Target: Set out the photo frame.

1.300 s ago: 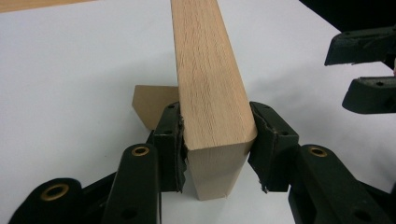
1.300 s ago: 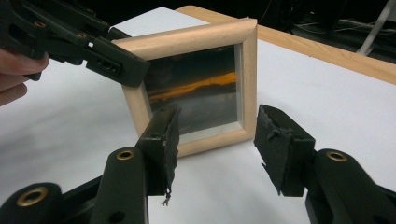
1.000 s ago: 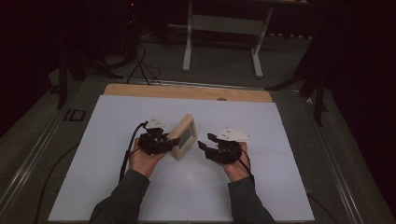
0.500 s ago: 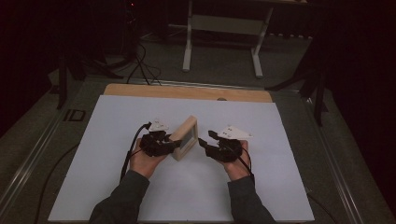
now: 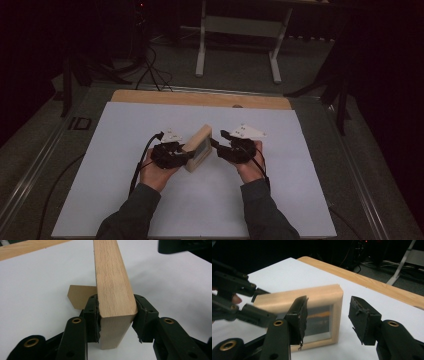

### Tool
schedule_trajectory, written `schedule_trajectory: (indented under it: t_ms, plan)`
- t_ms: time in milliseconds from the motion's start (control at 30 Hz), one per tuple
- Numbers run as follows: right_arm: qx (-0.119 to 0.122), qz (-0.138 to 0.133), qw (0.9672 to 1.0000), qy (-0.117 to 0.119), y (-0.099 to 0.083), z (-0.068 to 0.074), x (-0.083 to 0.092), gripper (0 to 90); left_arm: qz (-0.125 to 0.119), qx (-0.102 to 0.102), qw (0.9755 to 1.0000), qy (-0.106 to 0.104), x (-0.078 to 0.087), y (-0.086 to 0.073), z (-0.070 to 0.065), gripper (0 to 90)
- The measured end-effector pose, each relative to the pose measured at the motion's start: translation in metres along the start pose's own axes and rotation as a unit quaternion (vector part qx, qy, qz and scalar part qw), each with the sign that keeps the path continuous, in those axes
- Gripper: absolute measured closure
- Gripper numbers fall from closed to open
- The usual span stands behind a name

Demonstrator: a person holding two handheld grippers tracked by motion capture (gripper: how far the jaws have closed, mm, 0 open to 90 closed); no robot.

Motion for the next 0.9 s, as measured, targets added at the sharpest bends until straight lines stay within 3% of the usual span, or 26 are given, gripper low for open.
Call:
schedule_trajectory:
  t_ms: [533, 900]
  plan:
    - [0.006, -0.002, 0.9999, -0.008, 0.016, -0.012, -0.018, 61.5, -0.003, -0.025, 0.9996, 0.016, -0.002, -0.001, -0.009, 60.1]
    - [0.011, 0.003, 0.9996, -0.024, 0.021, -0.016, -0.036, 84.4, -0.020, -0.033, 0.9989, 0.026, -0.004, -0.002, -0.012, 60.0]
Point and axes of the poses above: each handheld gripper's, and its own axes: x roughly backward along the jaws, y roughly out of its top, z roughly to its left, the point moved 9 cm from there along -x, roughly forward along the jaws, and after that the axes turned 2 degrees about -y, right-handed, at the moved point
